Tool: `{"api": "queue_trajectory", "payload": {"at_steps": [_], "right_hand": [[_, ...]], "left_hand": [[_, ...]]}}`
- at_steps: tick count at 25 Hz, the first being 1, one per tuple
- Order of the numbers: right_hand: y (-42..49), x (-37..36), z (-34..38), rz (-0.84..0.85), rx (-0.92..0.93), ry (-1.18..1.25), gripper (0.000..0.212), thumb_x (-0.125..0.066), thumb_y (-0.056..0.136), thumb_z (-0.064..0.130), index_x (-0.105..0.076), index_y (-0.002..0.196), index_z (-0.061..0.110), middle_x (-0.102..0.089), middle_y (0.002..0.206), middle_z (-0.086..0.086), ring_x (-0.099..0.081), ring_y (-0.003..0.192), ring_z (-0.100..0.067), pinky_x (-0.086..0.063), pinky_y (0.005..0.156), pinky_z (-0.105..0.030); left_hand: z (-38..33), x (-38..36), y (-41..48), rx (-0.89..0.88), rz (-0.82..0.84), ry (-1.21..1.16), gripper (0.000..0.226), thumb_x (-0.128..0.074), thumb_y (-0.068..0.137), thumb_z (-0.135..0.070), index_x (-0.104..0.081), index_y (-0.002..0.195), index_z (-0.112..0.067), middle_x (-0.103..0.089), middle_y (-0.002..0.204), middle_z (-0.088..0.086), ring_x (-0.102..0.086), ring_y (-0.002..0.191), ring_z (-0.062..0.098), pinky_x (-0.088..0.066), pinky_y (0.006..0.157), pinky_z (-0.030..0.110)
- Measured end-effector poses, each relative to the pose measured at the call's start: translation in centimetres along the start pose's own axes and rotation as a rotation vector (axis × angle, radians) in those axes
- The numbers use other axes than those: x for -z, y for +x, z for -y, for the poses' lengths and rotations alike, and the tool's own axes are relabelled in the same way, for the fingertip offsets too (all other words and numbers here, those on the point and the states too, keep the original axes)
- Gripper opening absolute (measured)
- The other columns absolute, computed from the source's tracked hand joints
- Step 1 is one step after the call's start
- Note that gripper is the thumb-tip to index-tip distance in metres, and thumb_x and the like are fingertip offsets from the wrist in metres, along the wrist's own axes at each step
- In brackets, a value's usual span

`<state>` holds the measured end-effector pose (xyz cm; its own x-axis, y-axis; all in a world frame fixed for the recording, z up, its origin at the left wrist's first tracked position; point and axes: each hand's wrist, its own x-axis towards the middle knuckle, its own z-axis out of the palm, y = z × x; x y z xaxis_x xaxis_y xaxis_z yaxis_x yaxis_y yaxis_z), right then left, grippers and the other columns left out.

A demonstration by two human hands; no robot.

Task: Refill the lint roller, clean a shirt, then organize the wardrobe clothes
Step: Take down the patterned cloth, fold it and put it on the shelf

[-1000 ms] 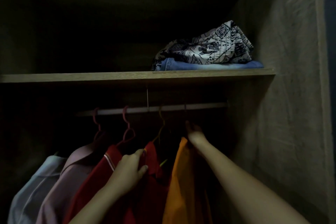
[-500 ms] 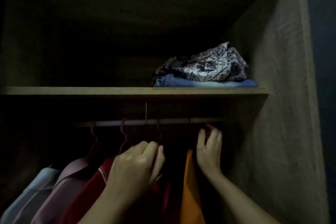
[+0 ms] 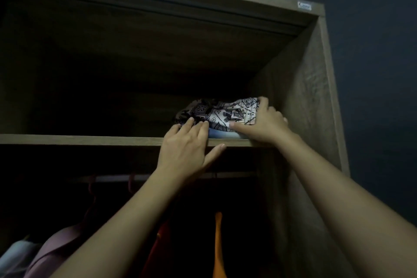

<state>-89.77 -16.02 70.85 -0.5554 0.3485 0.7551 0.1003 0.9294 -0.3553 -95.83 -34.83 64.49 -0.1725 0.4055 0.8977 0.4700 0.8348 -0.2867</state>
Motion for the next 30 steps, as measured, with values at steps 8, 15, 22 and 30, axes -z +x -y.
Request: {"api": "queue_trajectory", "payload": {"at_steps": [8,15,22,30], "right_hand": [[-2.4,2.6,-0.5,-0.068,0.145,0.2,0.076,-0.071,0.066,0.057,-0.032,0.123,0.027,-0.058,0.124,0.002,-0.053,0.115,-0.027,-0.033,0.097,-0.048],[-8.7,11.2,2.1,0.056,0.406,0.766,0.055,-0.073,0.077,0.029,-0.039,0.119,0.019,-0.062,0.112,-0.001,-0.063,0.102,-0.016,-0.054,0.089,-0.041],[-15.7,19.0,0.7,0.367,0.286,1.255,0.045,-0.057,0.089,0.017,-0.038,0.129,0.017,-0.065,0.109,-0.004,-0.069,0.091,-0.016,-0.058,0.066,-0.034],[-19.8,24.1,-1.6,0.498,0.433,1.15,0.074,-0.071,0.066,-0.007,-0.043,0.131,0.018,-0.069,0.1,-0.002,-0.067,0.095,-0.015,-0.055,0.076,-0.025]], "left_hand": [[0.4,2.2,-0.5,-0.014,0.09,-0.181,0.085,-0.027,0.087,-0.068,0.001,0.152,-0.02,0.0,0.161,0.004,-0.008,0.147,0.019,-0.012,0.117,0.036],[-4.9,9.8,-0.9,-0.121,-0.167,-0.547,0.102,-0.063,0.075,-0.053,-0.005,0.151,-0.017,-0.015,0.159,0.008,-0.022,0.144,0.023,-0.031,0.112,0.052],[-11.0,17.9,-3.2,-0.068,-0.157,-0.86,0.106,-0.072,0.069,-0.05,-0.017,0.15,-0.01,-0.023,0.156,0.012,-0.022,0.145,0.02,-0.025,0.117,0.044],[-13.2,24.7,-7.1,-0.017,-0.361,-1.008,0.063,-0.062,0.074,-0.037,-0.045,0.13,-0.015,-0.051,0.121,0.003,-0.044,0.11,-0.011,-0.034,0.098,0.009]]}}
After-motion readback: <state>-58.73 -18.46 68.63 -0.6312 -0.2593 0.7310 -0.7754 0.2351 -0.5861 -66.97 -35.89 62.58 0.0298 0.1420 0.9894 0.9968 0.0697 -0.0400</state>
